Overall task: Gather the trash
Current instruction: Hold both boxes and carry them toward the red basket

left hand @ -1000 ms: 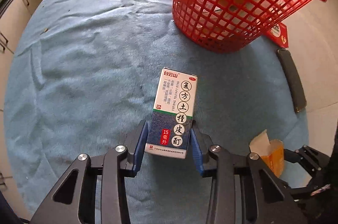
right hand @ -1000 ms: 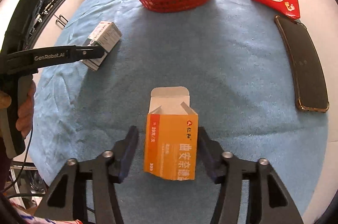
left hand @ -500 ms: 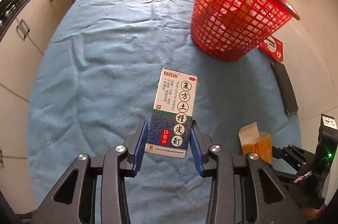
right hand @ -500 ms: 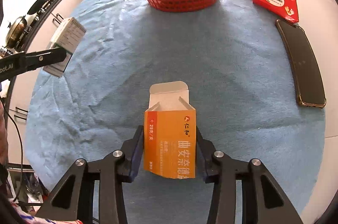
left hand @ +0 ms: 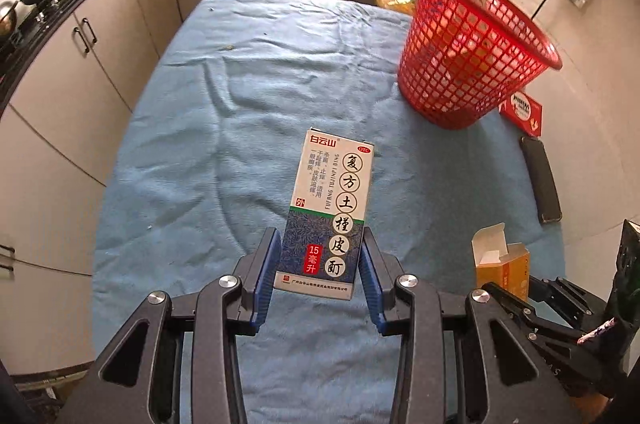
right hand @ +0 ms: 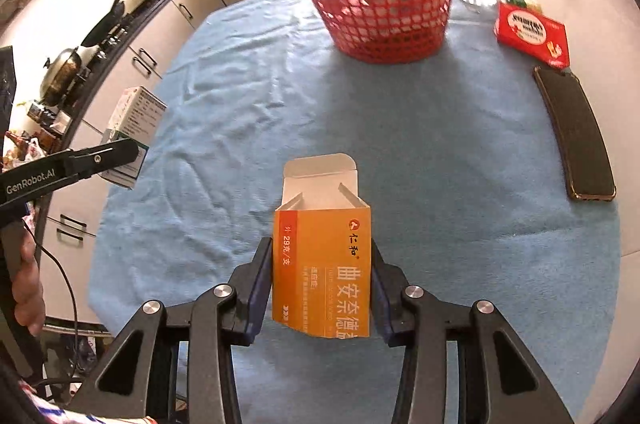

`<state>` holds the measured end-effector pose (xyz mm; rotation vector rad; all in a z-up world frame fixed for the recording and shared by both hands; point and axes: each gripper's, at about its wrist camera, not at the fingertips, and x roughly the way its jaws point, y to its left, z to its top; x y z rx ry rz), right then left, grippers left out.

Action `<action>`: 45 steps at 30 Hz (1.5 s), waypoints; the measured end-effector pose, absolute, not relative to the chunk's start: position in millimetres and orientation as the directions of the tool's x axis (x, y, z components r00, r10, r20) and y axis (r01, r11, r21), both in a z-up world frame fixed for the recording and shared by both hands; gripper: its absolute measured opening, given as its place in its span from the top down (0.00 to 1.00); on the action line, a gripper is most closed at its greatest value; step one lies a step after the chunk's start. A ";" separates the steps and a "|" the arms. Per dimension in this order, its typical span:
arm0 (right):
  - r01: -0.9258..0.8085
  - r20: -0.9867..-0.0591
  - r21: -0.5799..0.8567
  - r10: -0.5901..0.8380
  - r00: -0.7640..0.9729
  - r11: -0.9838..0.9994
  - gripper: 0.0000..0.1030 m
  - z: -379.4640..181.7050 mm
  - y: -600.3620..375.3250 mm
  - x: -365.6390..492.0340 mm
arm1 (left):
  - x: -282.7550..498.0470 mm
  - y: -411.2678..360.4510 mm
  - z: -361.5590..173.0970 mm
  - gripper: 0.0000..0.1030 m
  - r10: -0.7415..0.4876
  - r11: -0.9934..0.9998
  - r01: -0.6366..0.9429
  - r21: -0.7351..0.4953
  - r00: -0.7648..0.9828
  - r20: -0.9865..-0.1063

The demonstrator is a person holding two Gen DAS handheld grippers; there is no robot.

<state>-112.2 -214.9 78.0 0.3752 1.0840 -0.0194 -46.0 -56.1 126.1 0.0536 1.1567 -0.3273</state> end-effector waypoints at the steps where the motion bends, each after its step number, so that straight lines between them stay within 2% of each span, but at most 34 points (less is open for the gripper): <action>1: 0.191 -0.860 0.290 0.169 0.482 0.938 0.55 81.9 -211.7 -112.9 | -48.5 -51.7 130.9 0.64 -0.224 0.953 0.277 -0.122 0.373 -0.900; 12: 0.114 -0.819 0.272 0.168 0.548 0.956 0.55 123.1 -176.3 -114.5 | -69.4 -19.8 154.3 0.64 -0.158 0.967 0.251 -0.040 0.470 -0.868; 21: 0.036 -0.791 0.254 0.187 0.582 0.967 0.55 151.0 -142.2 -110.5 | -75.9 7.4 156.5 0.64 -0.138 0.977 0.209 -0.039 0.483 -0.865; 45: -0.007 -0.778 0.245 0.201 0.595 0.969 0.55 162.6 -112.4 -104.3 | -79.0 29.9 150.9 0.64 -0.120 0.982 0.188 -0.031 0.486 -0.865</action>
